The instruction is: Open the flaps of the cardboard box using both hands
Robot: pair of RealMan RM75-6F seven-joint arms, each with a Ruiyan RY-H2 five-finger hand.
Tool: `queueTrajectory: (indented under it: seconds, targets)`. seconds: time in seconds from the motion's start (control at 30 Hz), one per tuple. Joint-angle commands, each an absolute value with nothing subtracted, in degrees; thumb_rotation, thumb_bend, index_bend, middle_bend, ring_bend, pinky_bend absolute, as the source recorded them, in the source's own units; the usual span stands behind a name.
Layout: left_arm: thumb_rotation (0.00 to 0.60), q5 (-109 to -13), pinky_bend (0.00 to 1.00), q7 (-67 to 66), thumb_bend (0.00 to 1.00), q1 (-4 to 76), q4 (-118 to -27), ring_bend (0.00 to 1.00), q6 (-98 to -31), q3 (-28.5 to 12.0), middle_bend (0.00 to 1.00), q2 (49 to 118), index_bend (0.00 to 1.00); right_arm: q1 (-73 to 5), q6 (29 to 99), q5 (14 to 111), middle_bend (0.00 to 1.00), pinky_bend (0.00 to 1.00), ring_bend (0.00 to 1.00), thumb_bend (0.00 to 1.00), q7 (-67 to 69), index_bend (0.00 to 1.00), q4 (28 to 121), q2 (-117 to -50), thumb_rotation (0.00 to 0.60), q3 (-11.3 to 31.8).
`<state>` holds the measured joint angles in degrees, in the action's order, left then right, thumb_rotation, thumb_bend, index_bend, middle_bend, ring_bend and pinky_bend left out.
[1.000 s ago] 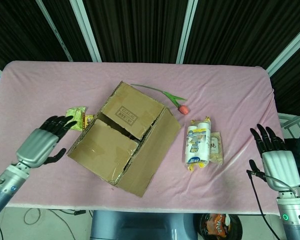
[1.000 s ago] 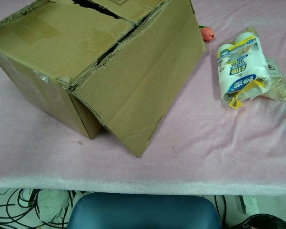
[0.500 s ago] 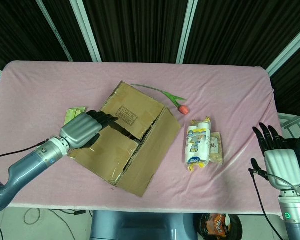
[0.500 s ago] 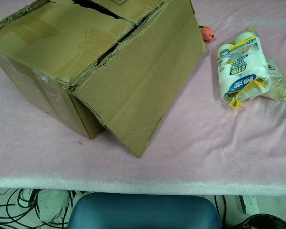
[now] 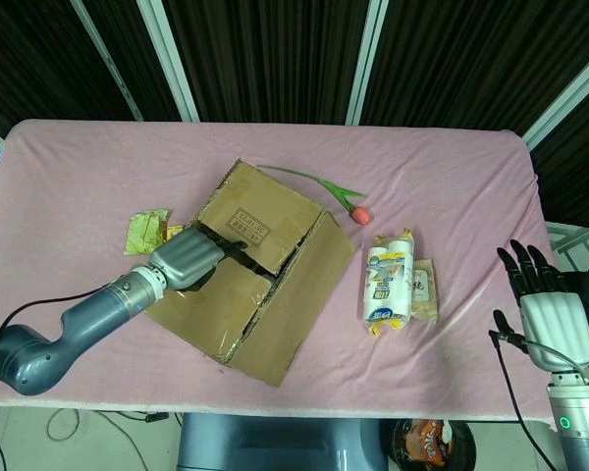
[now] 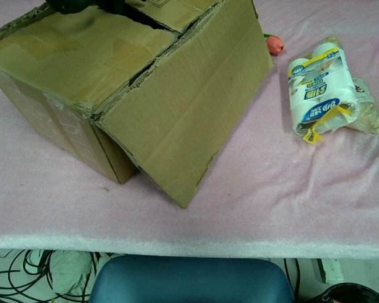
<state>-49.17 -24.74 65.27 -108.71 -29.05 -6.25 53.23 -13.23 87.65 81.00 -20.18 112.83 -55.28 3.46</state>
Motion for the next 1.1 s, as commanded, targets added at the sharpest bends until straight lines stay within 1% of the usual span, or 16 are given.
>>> queueTrajectory:
  seconds: [0.03,0.2,0.3,0.37,0.47,0.53,0.63,0.7,0.77,0.87,0.93,1.1]
  targets:
    - [0.600,-47.79,0.29,-25.34,0.74,66.46,-108.48,0.24,-29.64,-4.78,0.26,53.86,0.09,-13.04,87.51,81.23,0.00,0.22,0.00,0.39,-20.27,0.00,112.87,-55.31,0.600,3.59]
    - [0.600,-46.45,0.33,-25.46,0.76,67.73,-108.40,0.29,-30.75,-3.09,0.32,54.08,0.12,-12.66,87.23,81.39,0.00,0.22,0.00,0.39,-20.32,0.00,112.98,-55.28,0.600,4.12]
    - [0.600,-46.36,0.33,-25.23,0.76,68.07,-108.21,0.30,-31.70,-2.67,0.33,54.26,0.12,-12.48,86.97,81.56,0.00,0.22,0.00,0.39,-20.39,0.00,113.15,-55.29,0.600,4.31]
    - [0.600,-46.46,0.32,-25.19,0.76,68.17,-107.77,0.28,-32.42,-2.44,0.31,54.72,0.11,-12.32,86.90,81.76,0.00,0.22,0.00,0.39,-20.45,0.00,113.21,-55.35,0.600,4.35]
    - [0.600,-46.44,0.28,-25.32,0.76,68.45,-106.93,0.23,-33.04,-1.84,0.26,55.57,0.08,-12.08,86.74,81.92,0.00,0.22,0.00,0.39,-20.35,0.00,113.27,-55.39,0.600,4.49]
    - [0.600,-45.87,0.28,-25.45,0.76,68.91,-106.40,0.23,-32.82,-1.23,0.26,56.09,0.08,-11.93,86.69,82.02,0.00,0.22,0.00,0.39,-20.30,0.00,113.25,-55.40,0.600,4.63]
    - [0.600,-44.81,0.29,-25.67,0.77,69.79,-106.11,0.25,-32.30,-0.34,0.28,56.45,0.09,-11.81,86.56,82.00,0.00,0.22,0.00,0.39,-20.15,0.00,113.22,-55.36,0.600,4.96]
    - [0.600,-44.38,0.33,-25.70,0.77,70.25,-106.23,0.30,-32.42,0.00,0.33,56.48,0.10,-11.77,86.42,81.98,0.00,0.22,0.00,0.39,-20.07,0.00,113.24,-55.26,0.600,5.21]
    - [0.600,-44.16,0.38,-25.24,0.77,70.41,-106.65,0.34,-32.80,-0.12,0.37,56.23,0.12,-11.64,86.48,82.15,0.00,0.22,0.00,0.39,-20.03,0.00,113.29,-55.23,0.600,5.32]
    - [0.600,-44.23,0.43,-24.00,0.79,70.38,-107.57,0.38,-33.26,-0.78,0.41,55.34,0.14,-11.48,86.57,82.33,0.00,0.22,0.00,0.39,-19.99,0.00,113.35,-55.23,0.600,5.50]
    - [0.600,-44.27,0.45,-23.02,0.79,70.38,-108.27,0.39,-33.20,-1.30,0.42,54.43,0.14,-11.43,86.54,82.36,0.00,0.22,0.00,0.39,-19.97,0.00,113.41,-55.20,0.600,5.63]
    - [0.600,-44.32,0.46,-17.27,0.79,69.98,-112.17,0.39,-30.83,-4.16,0.42,48.82,0.14,-11.11,86.79,82.98,0.00,0.22,0.00,0.39,-19.89,0.00,113.69,-55.12,0.600,5.93]
